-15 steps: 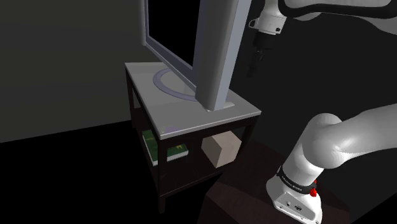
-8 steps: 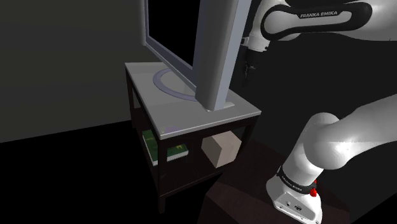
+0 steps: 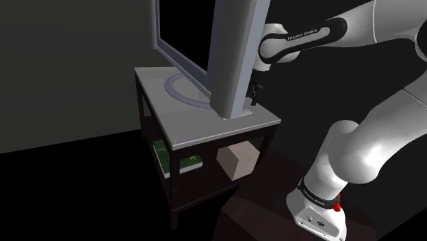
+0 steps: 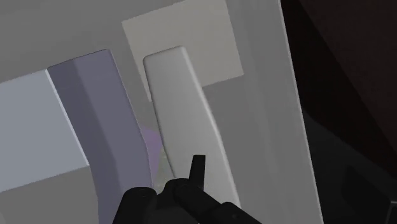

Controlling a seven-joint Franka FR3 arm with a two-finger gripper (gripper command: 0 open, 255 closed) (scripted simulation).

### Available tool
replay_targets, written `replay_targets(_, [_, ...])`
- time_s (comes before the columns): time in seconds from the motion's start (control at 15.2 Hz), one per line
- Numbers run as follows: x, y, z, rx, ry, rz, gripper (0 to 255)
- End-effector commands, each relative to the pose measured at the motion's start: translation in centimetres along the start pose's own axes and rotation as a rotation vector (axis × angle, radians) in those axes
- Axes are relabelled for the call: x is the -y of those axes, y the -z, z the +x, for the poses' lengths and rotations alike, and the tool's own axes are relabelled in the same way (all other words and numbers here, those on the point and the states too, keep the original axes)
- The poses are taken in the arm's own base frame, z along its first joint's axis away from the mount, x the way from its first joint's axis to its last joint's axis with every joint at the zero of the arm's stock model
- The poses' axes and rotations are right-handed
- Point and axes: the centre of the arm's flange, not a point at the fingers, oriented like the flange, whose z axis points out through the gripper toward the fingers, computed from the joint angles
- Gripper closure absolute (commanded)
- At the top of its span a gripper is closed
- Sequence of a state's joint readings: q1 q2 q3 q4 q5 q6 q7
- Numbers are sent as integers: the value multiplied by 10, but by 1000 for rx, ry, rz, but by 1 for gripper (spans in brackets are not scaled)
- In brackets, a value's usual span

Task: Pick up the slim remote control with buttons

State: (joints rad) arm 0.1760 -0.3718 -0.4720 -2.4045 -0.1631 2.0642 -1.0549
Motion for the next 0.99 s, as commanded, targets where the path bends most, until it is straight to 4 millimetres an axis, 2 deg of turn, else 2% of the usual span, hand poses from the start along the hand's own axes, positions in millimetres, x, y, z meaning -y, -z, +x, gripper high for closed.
replay_targets(0.0, [-18, -17, 5, 5, 93, -2, 0])
replay_targets(0.4, [-60, -73, 28, 15, 332, 3, 0])
replay_targets(0.92, [-61, -113, 27, 15, 332, 3, 0])
